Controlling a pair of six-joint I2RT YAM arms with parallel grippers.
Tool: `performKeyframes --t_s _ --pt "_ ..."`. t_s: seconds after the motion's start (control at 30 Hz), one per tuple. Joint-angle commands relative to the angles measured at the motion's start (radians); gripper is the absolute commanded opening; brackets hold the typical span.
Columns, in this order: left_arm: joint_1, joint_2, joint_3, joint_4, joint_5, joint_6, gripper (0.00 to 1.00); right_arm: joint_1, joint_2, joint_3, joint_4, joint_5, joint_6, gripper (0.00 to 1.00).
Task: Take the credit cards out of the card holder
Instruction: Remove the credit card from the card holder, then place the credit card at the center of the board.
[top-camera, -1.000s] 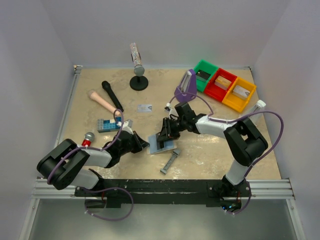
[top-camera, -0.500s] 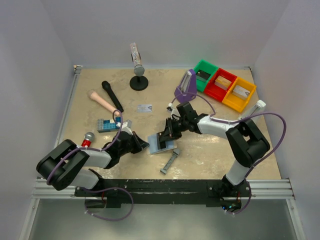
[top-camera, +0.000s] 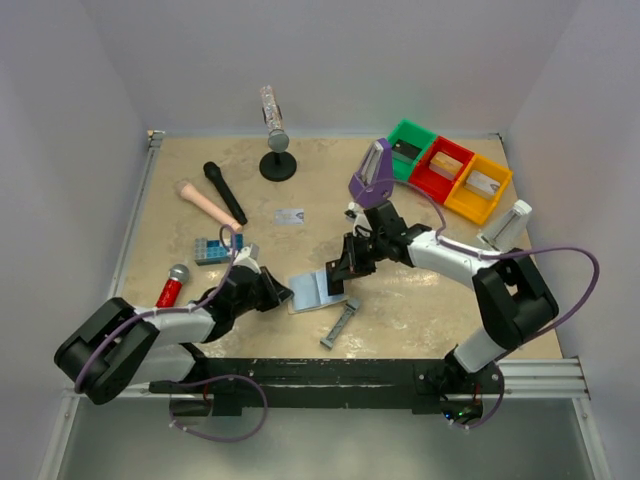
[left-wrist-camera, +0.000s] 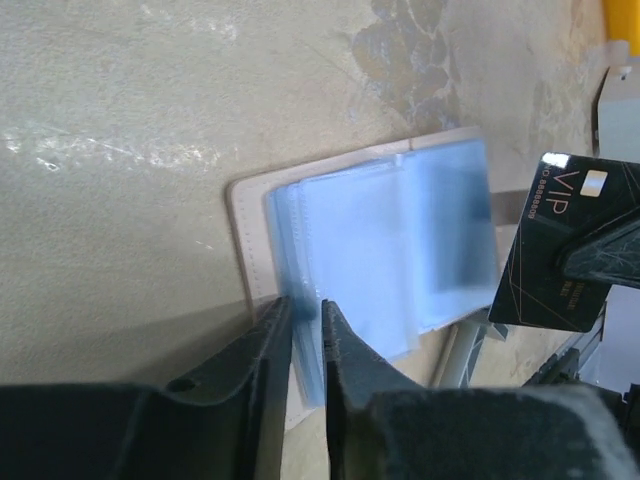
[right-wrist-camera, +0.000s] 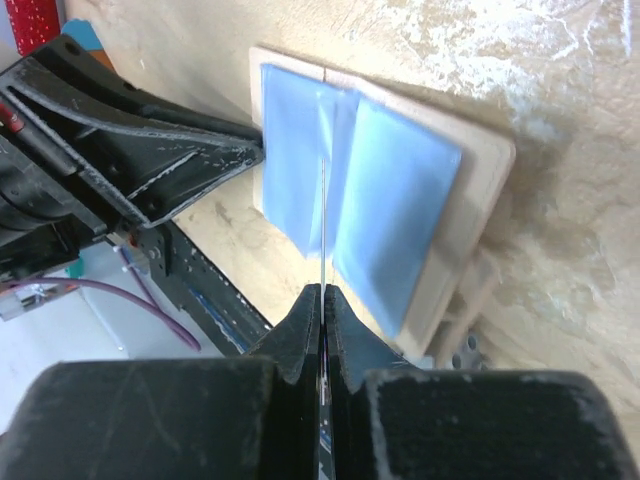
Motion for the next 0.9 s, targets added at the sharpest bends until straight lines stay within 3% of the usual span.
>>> performKeyframes --t_s 0.0,0.23,0.37,0.53,0.7,0.87 --pt "-0.005 -0.069 0.049 -0.165 0.002 0.057 0.32 -0.001 -0.102 0.012 -0.081 0.049 -0.072 0.0" --pt "-0.004 -0.285 0.161 -0.308 -0.018 0.1 0.63 0.002 -0.246 0.054 -0.245 0.032 -0.184 0.0" --pt "-0.002 -0.412 0.206 -0.363 -0.021 0.141 0.76 0.04 -0.305 0.1 -0.347 -0.084 -0.304 0.0" --pt "0.004 -0.489 0.217 -0.293 0.224 0.207 0.75 0.259 -0.34 0.192 -0.555 -0.085 -0.531 0.0" --pt "0.004 -0.554 0.223 -0.237 0.439 0.229 0.73 0.319 -0.34 0.231 -0.621 -0.206 -0.603 0.0" --pt "0.004 -0.633 0.255 -0.288 0.59 0.284 0.73 0.322 -0.355 0.232 -0.627 -0.307 -0.618 0.0"
